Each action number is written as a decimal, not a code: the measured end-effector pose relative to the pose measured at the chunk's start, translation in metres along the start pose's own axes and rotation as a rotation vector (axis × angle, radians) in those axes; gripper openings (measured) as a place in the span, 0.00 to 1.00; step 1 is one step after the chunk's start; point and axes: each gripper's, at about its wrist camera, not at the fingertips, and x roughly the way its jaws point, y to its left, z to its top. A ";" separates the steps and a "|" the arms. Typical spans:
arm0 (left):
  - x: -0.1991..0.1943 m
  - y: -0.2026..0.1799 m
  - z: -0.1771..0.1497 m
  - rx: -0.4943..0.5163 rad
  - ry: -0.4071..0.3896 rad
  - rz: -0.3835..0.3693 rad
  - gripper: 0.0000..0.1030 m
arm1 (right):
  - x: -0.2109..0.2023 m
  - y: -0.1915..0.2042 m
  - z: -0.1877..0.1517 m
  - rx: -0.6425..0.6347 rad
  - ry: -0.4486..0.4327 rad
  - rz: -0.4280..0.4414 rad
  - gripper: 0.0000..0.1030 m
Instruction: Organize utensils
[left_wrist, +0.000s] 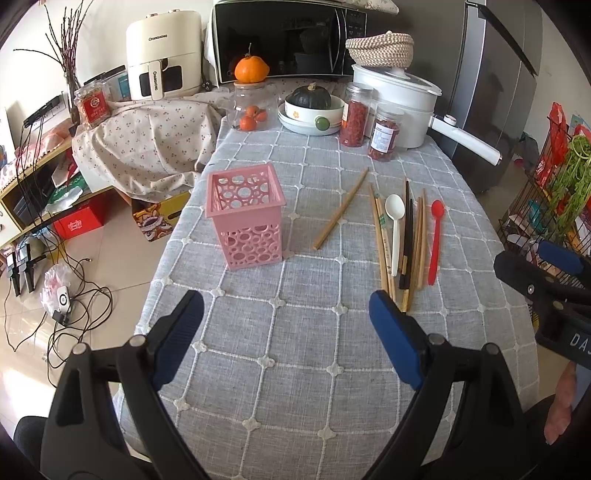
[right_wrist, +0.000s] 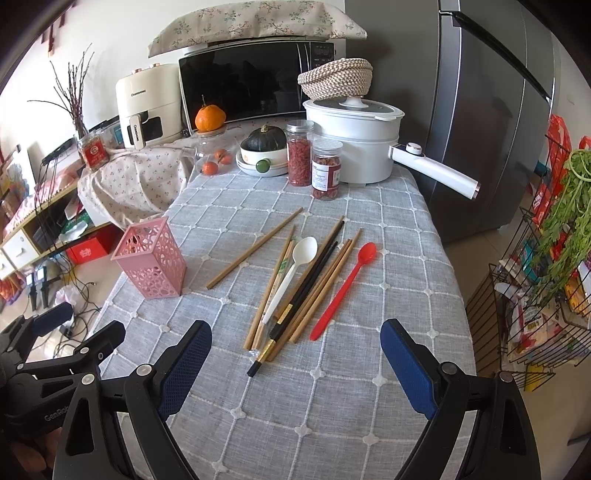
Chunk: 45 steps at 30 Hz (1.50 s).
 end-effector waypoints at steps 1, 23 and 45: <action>0.000 0.000 0.000 0.001 -0.001 0.000 0.88 | 0.000 0.000 0.000 0.000 0.000 0.000 0.91; 0.001 0.001 0.000 0.000 -0.011 -0.009 0.88 | 0.000 0.000 -0.001 -0.003 0.003 -0.003 0.91; 0.041 -0.052 0.065 0.154 0.068 -0.107 0.88 | 0.032 -0.082 -0.001 0.253 0.070 -0.036 0.91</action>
